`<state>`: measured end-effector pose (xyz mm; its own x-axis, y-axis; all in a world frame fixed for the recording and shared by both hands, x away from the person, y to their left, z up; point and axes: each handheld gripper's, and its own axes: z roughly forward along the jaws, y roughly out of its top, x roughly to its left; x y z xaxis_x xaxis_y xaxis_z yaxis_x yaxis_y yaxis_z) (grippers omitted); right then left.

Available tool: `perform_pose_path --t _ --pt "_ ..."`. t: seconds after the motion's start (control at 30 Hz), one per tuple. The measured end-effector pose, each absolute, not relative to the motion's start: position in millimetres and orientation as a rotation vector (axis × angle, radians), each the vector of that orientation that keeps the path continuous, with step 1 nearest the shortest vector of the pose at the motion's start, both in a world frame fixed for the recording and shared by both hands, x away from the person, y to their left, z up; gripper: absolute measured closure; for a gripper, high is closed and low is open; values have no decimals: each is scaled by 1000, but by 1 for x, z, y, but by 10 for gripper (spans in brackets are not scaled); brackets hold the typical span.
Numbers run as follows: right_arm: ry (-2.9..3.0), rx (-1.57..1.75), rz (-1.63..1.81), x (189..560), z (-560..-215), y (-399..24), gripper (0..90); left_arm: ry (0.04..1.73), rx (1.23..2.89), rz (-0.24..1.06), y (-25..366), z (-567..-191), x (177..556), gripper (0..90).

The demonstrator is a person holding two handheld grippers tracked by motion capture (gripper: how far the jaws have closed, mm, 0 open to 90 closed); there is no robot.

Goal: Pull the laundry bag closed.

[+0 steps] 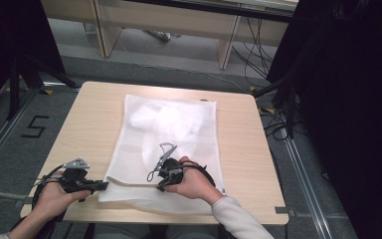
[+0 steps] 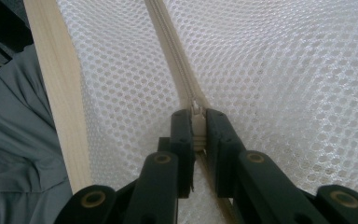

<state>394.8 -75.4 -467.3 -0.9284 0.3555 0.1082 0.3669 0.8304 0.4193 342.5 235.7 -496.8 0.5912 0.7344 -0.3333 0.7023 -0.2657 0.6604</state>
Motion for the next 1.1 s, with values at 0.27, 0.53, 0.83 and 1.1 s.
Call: perform_pose_path --t 0.27,0.53,0.83,1.1 --pt "-2962 -636 -698 393 -466 -78 827 1140 1998 60 236 -497 342 857" --pt "-2968 -603 -699 393 -465 -82 827 1137 2008 52 236 -497 343 857" --pt "-2961 -616 -705 393 -464 -86 827 1137 2006 52 236 -497 343 858" --pt "-2959 -653 -694 392 -463 -92 827 1136 2016 52 237 -497 343 858"
